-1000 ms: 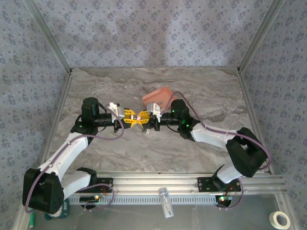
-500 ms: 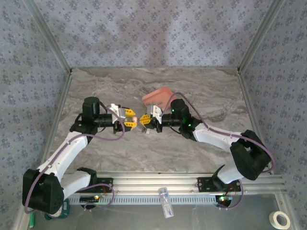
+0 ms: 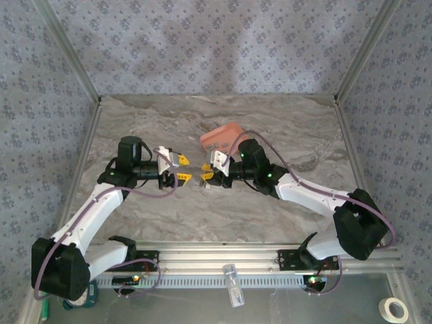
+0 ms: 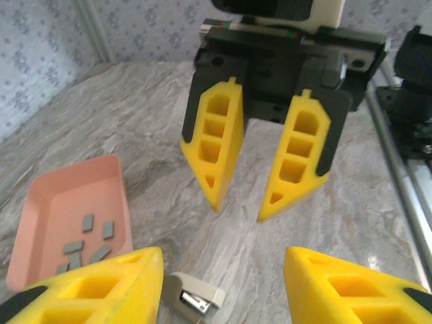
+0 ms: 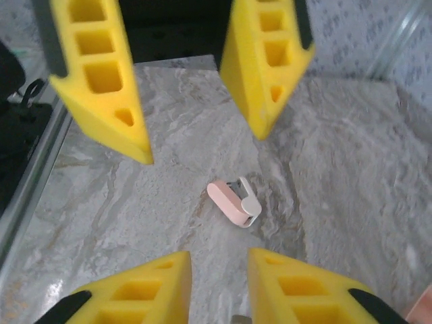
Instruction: Load the staples into the stapler
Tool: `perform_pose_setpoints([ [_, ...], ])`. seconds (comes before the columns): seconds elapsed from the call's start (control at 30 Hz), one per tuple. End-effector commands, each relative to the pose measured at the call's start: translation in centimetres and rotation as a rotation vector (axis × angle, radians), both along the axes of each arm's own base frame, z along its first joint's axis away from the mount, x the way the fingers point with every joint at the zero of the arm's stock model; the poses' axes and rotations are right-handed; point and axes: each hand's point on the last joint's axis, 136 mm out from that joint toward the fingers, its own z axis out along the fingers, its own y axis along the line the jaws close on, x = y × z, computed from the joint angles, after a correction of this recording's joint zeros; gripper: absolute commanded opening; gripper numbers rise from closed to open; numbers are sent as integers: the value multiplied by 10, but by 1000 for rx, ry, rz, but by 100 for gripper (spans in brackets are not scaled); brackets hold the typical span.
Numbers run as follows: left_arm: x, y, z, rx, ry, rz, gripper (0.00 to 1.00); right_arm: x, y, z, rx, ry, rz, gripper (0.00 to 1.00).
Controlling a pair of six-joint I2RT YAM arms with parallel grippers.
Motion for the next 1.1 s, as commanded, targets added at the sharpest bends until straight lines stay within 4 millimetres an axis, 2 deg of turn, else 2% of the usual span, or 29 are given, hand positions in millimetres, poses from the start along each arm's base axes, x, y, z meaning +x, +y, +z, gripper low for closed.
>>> perform_pose_setpoints([
  [0.0, 13, 8, -2, 9, 85, 153, 52, 11, 0, 3, 7, 131, -122, 35],
  [0.07, 28, 20, -9, 15, 152, 313, 58, 12, 1, -2, 7, 183, -161, 37],
  [0.17, 50, 52, -29, 65, 280, 608, 67, 10, 3, -9, 15, 226, -199, 39],
  [0.23, 54, 71, -42, 125, 349, 746, 71, 7, 4, -14, 16, 244, -214, 41],
  [0.33, 54, 89, -58, 194, 473, 878, 75, 9, 4, -19, 10, 282, -257, 43],
  [0.43, 58, 107, -77, 179, 667, 1084, 75, 17, 3, -24, 9, 359, -327, 45],
  [0.53, 57, 109, -98, 134, 878, 1195, 74, 19, 3, -28, 4, 423, -366, 45],
  [0.67, 56, 113, -126, 98, 1062, 1304, 75, 17, 5, -31, 7, 442, -379, 45],
  [0.83, 62, 127, -156, 136, 1106, 1397, 82, 14, 6, -33, 1, 437, -378, 45],
  [1.07, 78, 117, -176, 160, 1153, 1373, 82, 13, 6, -34, -11, 425, -365, 45],
])
